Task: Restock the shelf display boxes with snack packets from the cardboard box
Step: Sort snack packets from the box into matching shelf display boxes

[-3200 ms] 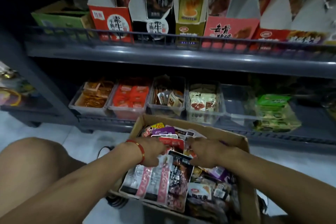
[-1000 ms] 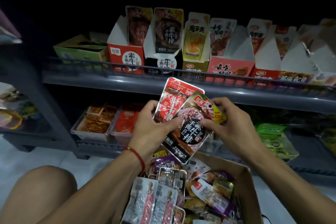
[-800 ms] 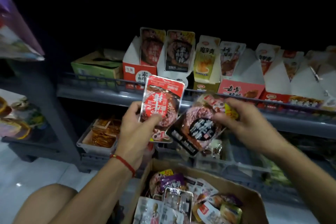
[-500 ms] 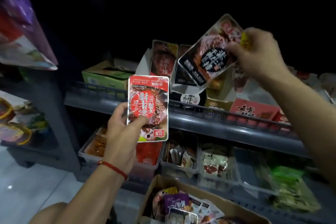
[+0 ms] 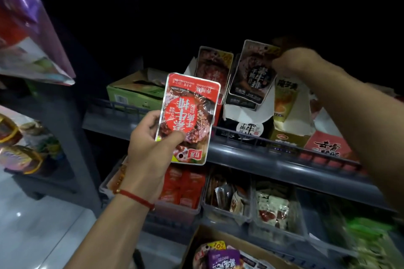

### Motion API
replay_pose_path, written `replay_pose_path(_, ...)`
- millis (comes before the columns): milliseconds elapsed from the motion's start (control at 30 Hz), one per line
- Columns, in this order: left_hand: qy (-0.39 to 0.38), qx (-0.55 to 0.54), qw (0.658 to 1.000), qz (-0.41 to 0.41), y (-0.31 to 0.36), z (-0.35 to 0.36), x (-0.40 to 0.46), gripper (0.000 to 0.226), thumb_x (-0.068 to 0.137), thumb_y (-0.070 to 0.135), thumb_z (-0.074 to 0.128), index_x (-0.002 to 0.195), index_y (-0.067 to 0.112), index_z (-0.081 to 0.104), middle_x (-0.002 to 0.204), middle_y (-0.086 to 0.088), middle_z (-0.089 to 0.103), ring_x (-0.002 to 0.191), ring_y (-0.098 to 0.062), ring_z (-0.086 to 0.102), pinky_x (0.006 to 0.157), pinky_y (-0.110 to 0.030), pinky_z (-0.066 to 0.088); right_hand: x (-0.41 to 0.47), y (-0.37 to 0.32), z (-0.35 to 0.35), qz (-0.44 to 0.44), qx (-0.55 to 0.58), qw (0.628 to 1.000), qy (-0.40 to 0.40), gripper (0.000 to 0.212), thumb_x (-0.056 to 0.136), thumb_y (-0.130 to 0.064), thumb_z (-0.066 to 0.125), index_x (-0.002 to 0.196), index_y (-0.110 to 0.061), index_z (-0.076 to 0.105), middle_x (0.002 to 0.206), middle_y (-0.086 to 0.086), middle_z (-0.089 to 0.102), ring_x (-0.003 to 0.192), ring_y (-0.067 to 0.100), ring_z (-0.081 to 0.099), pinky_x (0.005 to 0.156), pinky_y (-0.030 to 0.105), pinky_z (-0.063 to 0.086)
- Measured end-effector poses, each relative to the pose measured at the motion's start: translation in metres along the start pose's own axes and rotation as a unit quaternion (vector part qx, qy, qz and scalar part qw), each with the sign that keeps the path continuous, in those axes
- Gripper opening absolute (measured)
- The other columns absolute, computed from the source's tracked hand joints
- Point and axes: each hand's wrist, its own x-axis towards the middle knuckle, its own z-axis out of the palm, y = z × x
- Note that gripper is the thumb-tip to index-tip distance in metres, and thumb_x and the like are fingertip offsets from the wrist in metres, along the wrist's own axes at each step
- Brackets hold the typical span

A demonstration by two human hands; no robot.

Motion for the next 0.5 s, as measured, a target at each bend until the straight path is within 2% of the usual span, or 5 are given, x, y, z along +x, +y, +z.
replay_pose_path(100,-0.01,-0.002,1.0,-0.001,-0.003,0.001,0.002,0.029,0.087,-0.006,0.07,0.108,0.013,0.067,0.095,-0.002,0.078,0.085,-0.019,0.077,0.064,-0.028,0.06,0.005,-0.001,0.02,-0.028,-0.034,0.999,-0.025,0.041,0.102,-0.023,0.057,0.141,-0.01,0.054,0.133,0.022,0.056,0.12,0.041,0.054,0.085,0.039,0.041)
replay_pose_path(233,-0.017,-0.005,1.0,-0.003,-0.006,0.006,0.001,0.03,0.087,-0.008,0.069,0.107,0.014,0.067,0.094,-0.001,0.079,0.086,-0.018,0.077,0.064,-0.026,0.059,0.013,-0.003,0.036,-0.03,-0.091,0.995,-0.022,0.042,0.1,-0.034,0.061,0.138,-0.015,0.057,0.134,0.022,0.057,0.123,0.04,0.055,0.097,0.044,0.047)
replay_pose_path(333,-0.02,-0.002,1.0,-0.006,-0.008,0.007,0.001,0.03,0.087,-0.007,0.07,0.108,0.014,0.067,0.095,0.0,0.079,0.087,-0.019,0.077,0.066,-0.029,0.06,0.021,-0.004,0.041,-0.036,-0.153,0.987,0.025,0.038,0.097,-0.027,0.064,0.133,-0.013,0.06,0.133,0.023,0.057,0.123,0.042,0.055,0.098,0.048,0.048)
replay_pose_path(433,-0.024,-0.001,1.0,-0.008,-0.008,0.008,0.002,0.031,0.087,-0.006,0.07,0.109,0.015,0.066,0.096,0.001,0.079,0.087,-0.019,0.077,0.066,-0.029,0.06,0.027,-0.005,0.044,-0.032,-0.183,0.982,0.045,0.041,0.098,-0.017,0.063,0.137,-0.008,0.056,0.136,0.025,0.055,0.128,0.043,0.052,0.102,0.049,0.046)
replay_pose_path(500,-0.026,-0.007,1.0,-0.011,-0.008,0.01,0.002,0.03,0.087,-0.006,0.07,0.109,0.015,0.066,0.096,0.0,0.079,0.087,-0.02,0.077,0.068,-0.031,0.06,0.031,-0.006,0.045,-0.045,-0.204,0.976,0.064,0.037,0.099,-0.015,0.061,0.136,-0.007,0.058,0.136,0.025,0.057,0.127,0.043,0.053,0.099,0.049,0.047)
